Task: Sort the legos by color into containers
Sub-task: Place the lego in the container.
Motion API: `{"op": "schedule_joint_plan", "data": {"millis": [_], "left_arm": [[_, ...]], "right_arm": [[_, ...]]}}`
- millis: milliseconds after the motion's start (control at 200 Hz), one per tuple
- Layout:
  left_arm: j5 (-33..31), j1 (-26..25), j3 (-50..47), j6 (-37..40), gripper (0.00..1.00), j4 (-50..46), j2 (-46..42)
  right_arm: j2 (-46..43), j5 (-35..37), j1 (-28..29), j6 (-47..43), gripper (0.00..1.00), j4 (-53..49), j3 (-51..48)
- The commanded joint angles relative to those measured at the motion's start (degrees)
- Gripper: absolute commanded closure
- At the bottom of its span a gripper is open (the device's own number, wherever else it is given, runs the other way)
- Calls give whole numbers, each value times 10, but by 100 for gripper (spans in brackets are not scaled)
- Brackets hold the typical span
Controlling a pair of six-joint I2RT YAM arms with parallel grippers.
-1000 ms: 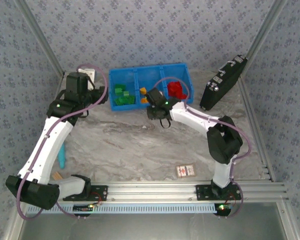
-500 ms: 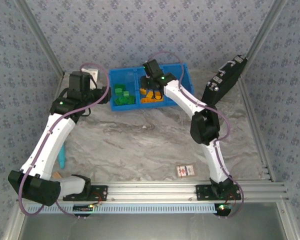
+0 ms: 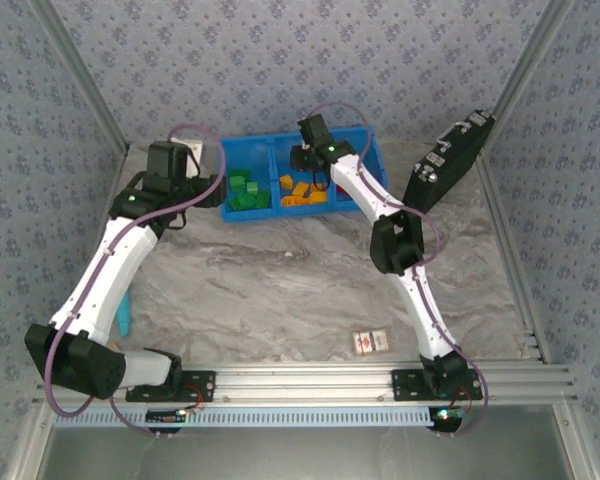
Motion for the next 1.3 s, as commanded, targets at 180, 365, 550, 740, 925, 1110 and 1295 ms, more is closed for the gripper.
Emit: {"op": "schedule_joint_plan", "data": {"millis": [180,365,550,740,925,1110,1295], "left_arm": [[26,4,35,-3,19,7,34],[28,4,32,0,19,7,44],[30,3,24,1,19,9,35],[27,4,22,3,19,3,24],[25,4,25,4,19,-3,17],[25,3,21,2,19,-2,4],[27,4,23,2,18,1,-6]], "right_arm": [[62,-68,-14,25,71,4,48],[76,-72,-16,23,66,-14,58],[74,-62,-16,15,62,-27,57],[64,-62,-16,10,48,-27,57],[34,-58,-15,-8,48,-39,56],[-34,-84,-12,-51,48,-26,16],[-110,-91,-2,-111,42,-41,-24]]}}
